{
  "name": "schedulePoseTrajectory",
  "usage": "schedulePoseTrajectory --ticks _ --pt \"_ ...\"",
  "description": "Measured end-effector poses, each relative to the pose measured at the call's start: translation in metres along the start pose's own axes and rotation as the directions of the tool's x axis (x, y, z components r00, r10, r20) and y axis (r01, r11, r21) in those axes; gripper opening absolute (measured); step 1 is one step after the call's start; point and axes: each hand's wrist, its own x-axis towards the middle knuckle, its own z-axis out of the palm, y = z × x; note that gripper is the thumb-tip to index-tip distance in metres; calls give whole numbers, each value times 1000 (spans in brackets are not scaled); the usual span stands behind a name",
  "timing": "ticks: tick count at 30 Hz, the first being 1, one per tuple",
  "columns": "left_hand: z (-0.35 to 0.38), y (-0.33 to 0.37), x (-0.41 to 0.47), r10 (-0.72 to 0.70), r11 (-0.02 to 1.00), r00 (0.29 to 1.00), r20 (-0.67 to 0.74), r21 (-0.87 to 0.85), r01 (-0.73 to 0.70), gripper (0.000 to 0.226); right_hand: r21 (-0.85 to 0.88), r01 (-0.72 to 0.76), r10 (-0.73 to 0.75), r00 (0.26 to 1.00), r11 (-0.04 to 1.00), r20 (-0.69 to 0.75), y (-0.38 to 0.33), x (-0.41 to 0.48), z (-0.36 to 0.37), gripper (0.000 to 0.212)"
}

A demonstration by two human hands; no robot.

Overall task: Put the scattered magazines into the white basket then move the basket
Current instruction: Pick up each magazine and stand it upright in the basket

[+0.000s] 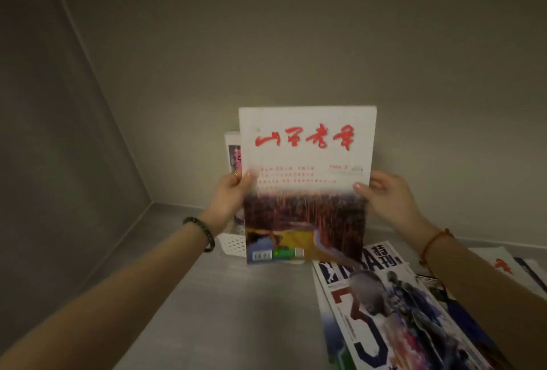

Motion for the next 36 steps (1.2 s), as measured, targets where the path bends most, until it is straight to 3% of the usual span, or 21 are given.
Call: schedulePoseTrajectory --ticks 8,16,19,22,26,32,36 --pt "-68 10 75 71 997 981 -180 56 -61 23 44 -16 20 996 999 -87 -22 56 72 15" --pt "-67 -55 122 -97 994 971 -220 -66 84 25 43 -171 176 968 984 -180 21 73 114 10" --pt "-62 -78 133 -150 988 951 -269 -75 135 24 69 -230 239 955 971 -178 39 77 125 24" --pt "-61 -101 140 -163 986 932 -323 -84 144 15 59 -298 303 942 953 -144 56 76 137 20" --pt "-59 -118 144 -105 994 917 -385 -15 107 18 100 -322 337 914 941 -225 70 78 148 21" --pt "-59 -119 152 -118 993 922 -369 -53 106 17 135 -267 295 913 954 -282 75 88 150 23" --pt "-57 -119 147 -152 988 928 -340 -37 148 20 117 -324 343 899 939 -271 82 86 149 4"
